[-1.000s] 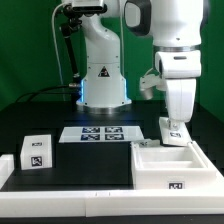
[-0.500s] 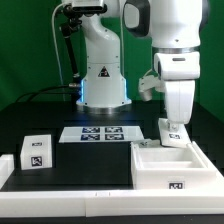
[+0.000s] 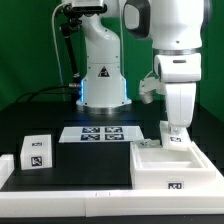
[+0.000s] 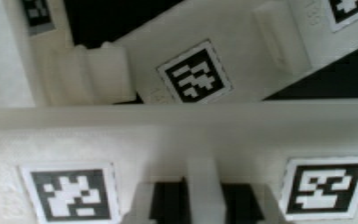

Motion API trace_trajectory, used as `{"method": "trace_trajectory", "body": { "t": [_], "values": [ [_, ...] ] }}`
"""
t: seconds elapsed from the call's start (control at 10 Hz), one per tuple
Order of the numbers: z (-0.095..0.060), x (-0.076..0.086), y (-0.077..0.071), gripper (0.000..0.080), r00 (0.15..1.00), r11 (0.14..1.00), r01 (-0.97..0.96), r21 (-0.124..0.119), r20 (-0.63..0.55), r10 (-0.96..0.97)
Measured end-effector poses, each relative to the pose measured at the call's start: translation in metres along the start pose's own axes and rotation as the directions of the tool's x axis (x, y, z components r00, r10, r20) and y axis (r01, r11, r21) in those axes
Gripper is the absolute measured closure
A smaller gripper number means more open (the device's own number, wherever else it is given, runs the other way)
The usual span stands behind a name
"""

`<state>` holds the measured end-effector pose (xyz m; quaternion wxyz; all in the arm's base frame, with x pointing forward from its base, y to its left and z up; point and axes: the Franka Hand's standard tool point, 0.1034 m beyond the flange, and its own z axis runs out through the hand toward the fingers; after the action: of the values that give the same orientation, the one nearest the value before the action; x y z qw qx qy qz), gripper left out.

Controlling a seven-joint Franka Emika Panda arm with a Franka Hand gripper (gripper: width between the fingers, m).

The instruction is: Assemble cabinet

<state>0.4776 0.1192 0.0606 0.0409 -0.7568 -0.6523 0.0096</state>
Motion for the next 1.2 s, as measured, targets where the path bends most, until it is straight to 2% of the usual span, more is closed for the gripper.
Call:
{"method": "trace_trajectory", "body": {
  "t": [0.3, 0.8, 1.2],
  "values": [
    [0.000, -0.002, 0.002, 0.0729, 0.999, 0.999, 0.041, -0.003, -0.002, -0.041],
    [0.001, -0.009, 0.040, 0.0729, 0.993, 0.993, 0.111, -0.028, -0.032, -0.112],
    [0.001, -0.008, 0.042, 0.0729, 0.994, 0.994, 0.101, -0.031, -0.034, -0.102]
  ]
}}
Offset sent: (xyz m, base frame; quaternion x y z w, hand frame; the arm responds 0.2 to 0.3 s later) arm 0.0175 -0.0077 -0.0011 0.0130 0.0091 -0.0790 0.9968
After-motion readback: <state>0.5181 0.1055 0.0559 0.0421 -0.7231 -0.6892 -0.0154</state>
